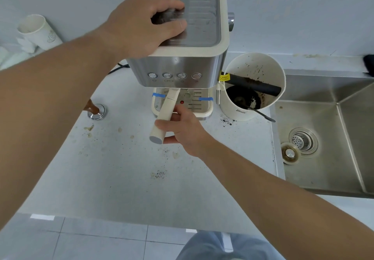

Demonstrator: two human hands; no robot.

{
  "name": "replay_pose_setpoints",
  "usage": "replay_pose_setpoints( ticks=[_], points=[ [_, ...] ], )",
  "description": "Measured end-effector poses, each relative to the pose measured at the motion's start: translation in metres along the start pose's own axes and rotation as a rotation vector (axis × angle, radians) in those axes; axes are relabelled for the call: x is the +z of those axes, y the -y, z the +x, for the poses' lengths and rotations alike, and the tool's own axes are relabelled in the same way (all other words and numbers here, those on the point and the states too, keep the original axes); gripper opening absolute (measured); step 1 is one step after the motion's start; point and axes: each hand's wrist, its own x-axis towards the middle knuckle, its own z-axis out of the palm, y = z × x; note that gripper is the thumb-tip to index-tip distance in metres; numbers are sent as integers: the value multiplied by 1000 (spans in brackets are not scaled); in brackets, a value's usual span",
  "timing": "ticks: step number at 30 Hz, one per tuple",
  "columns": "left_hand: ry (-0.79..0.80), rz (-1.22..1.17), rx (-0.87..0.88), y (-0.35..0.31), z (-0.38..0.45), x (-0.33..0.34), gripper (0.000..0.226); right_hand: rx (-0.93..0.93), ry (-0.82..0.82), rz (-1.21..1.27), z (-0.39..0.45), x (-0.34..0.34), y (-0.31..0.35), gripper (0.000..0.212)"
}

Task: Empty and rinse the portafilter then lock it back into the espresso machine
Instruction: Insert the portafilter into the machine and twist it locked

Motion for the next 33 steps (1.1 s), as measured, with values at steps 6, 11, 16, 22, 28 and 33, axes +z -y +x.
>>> replay_pose_setpoints(
  ticks=[6,11,16,22,28,33],
  points=[
    [7,25,-3,0,1,0,49,-2,-36,36,11,14,0,52],
    [6,16,-9,0,0,-1,48,-1,-64,173,25,35,1,41],
    [10,9,-9,0,0,-1,48,41,-81,216,32,47,2,52],
    [0,20,-18,-2,-1,-1,46,84,-21,294,39,52,8,50],
    [4,4,-37,-3,-2,1,45,59,1,329,40,54,2,47],
    [4,22,-33,-2,-1,0,45,73,-62,253,41,50,2,51]
  ],
)
